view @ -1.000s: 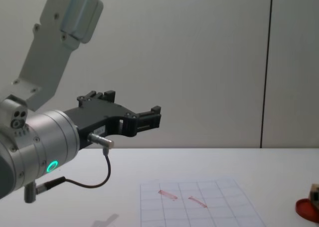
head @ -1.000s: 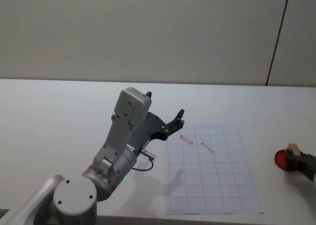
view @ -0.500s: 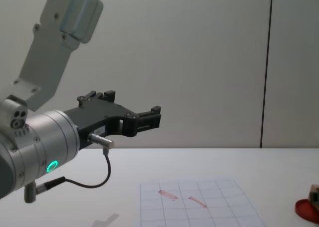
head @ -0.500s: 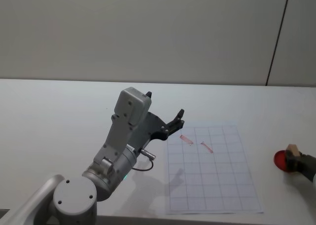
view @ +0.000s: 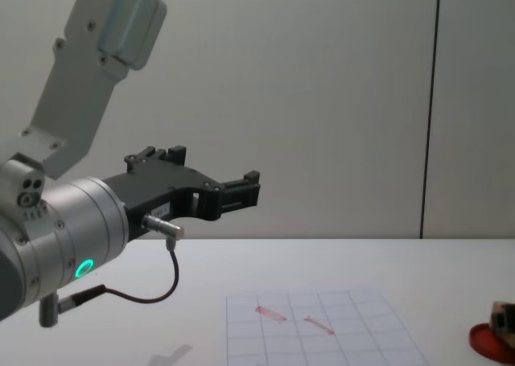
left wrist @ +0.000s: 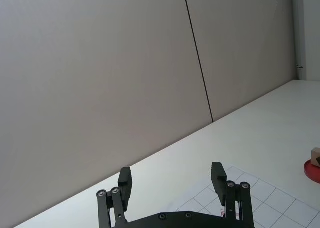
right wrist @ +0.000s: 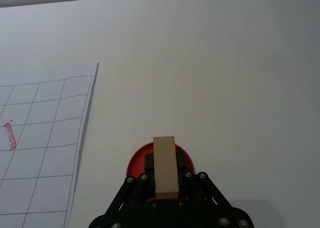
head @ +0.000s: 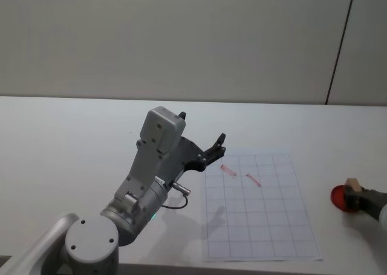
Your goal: Use the one hand to pick up the stamp and affix it onto the A4 paper.
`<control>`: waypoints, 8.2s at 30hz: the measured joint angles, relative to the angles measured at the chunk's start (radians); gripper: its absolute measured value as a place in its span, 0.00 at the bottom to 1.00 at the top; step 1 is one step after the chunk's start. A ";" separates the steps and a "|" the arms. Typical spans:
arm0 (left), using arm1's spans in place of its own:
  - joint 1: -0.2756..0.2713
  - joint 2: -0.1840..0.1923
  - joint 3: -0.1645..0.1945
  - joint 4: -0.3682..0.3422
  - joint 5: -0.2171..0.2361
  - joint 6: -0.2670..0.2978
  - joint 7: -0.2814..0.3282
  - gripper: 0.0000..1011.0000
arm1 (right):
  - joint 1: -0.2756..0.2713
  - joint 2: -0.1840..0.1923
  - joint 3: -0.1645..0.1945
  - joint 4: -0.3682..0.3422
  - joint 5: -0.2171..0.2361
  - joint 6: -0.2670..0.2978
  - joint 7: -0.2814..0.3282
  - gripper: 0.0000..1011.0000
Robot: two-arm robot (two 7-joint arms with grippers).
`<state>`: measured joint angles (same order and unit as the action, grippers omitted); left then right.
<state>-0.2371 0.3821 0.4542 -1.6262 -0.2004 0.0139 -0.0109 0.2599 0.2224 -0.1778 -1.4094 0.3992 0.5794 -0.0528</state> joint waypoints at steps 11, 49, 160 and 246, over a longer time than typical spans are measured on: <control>0.000 0.000 0.000 0.000 0.000 0.000 0.000 0.99 | 0.027 -0.006 -0.006 -0.001 -0.028 0.075 0.017 0.22; 0.000 0.000 0.000 0.000 0.000 0.000 0.000 0.99 | 0.069 -0.008 -0.001 0.000 -0.099 0.118 0.074 0.22; 0.000 0.000 0.000 0.000 0.000 0.000 0.000 0.99 | 0.477 -0.064 -0.198 0.340 -0.538 0.129 0.797 0.22; 0.000 0.000 0.000 0.000 0.000 0.000 0.000 0.99 | 0.502 -0.090 -0.247 0.521 -0.485 0.068 0.744 0.22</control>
<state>-0.2371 0.3821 0.4542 -1.6262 -0.2004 0.0138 -0.0110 0.7619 0.1323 -0.4251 -0.8887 -0.0855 0.6473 0.6915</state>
